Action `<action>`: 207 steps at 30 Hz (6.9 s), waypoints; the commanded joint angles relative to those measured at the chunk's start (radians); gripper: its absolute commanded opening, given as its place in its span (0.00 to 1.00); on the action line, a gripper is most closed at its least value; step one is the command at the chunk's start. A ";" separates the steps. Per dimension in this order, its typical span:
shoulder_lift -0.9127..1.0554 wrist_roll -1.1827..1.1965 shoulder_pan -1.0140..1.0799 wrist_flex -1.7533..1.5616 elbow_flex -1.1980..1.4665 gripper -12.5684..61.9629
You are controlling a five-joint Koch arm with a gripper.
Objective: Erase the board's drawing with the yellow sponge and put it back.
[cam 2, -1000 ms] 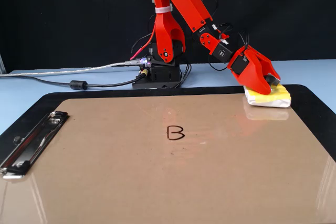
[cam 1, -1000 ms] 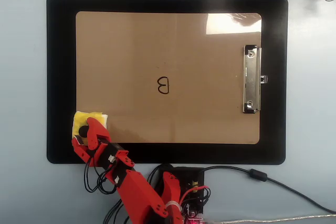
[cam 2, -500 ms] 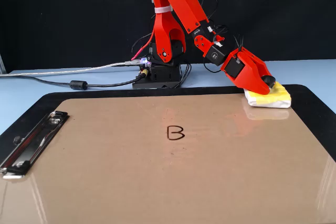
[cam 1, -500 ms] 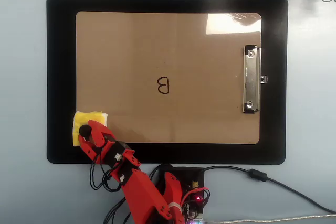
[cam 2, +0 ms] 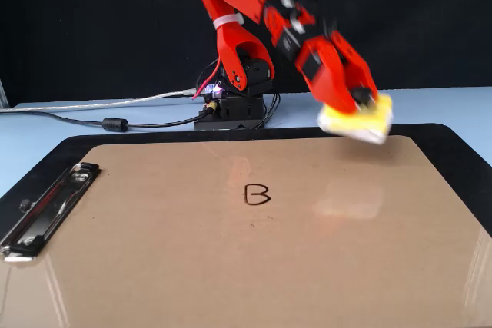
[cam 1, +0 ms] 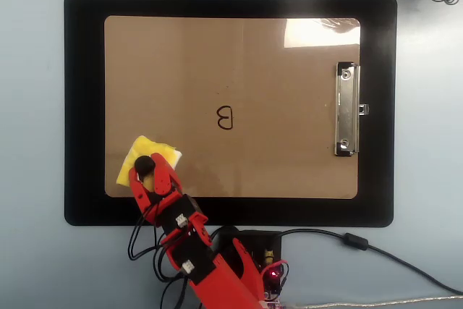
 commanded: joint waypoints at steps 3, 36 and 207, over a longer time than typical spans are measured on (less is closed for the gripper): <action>0.078 -0.023 0.196 0.380 -0.190 0.06; -0.650 0.149 0.647 -0.795 0.094 0.06; -0.986 0.150 0.706 -1.322 0.078 0.06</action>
